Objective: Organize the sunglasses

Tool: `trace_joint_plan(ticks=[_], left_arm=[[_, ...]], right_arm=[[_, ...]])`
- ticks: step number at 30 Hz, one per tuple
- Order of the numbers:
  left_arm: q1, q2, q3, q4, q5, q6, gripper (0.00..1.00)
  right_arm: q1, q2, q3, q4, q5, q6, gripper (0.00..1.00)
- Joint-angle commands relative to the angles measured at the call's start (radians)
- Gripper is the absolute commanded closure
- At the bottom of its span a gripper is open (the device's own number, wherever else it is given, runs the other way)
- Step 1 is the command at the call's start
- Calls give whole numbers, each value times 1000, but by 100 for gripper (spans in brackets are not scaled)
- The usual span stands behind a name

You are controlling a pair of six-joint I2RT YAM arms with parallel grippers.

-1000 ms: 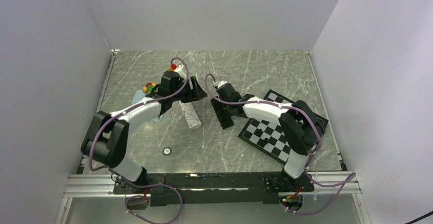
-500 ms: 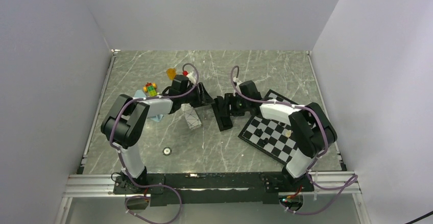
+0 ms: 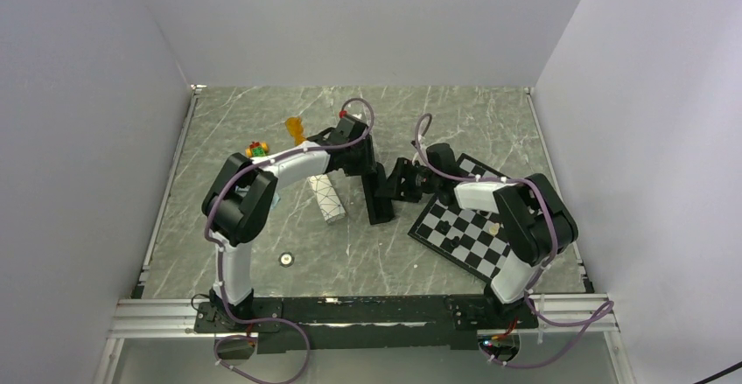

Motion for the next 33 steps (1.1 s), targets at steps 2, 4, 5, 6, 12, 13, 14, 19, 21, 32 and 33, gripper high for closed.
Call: trace_joint_plan(ticks=[2, 4, 5, 6, 12, 13, 14, 19, 21, 32, 33], left_arm=[[-22, 60, 33, -205, -141, -9, 53], [-22, 75, 51, -226, -155, -10, 53], [-24, 81, 59, -241, -166, -9, 53], [-27, 86, 67, -252, -175, -7, 53], [-37, 111, 87, -271, -185, 7, 54], [-37, 116, 89, -273, -181, 10, 54], [-37, 120, 93, -278, -182, 10, 55], [-37, 106, 80, -271, -189, 16, 55], [-36, 98, 72, -261, -186, 20, 56], [-37, 79, 76, -228, -161, 52, 56], [-37, 69, 79, -219, -154, 58, 54]], right_arm=[[-21, 2, -27, 174, -62, 76, 50], [-46, -2, -51, 202, -60, 113, 50], [-57, -4, -64, 215, -60, 128, 48], [-67, -7, -72, 222, -61, 133, 47], [-80, -33, -58, 107, 10, 79, 39], [-83, -41, -56, 88, 27, 73, 36], [-87, -54, -54, 68, 48, 70, 34], [-92, -117, -13, -148, 325, -9, 29], [-93, -129, 1, -206, 419, -27, 29], [-93, -93, 50, -253, 447, -81, 39], [-93, -104, 55, -254, 444, -85, 38]])
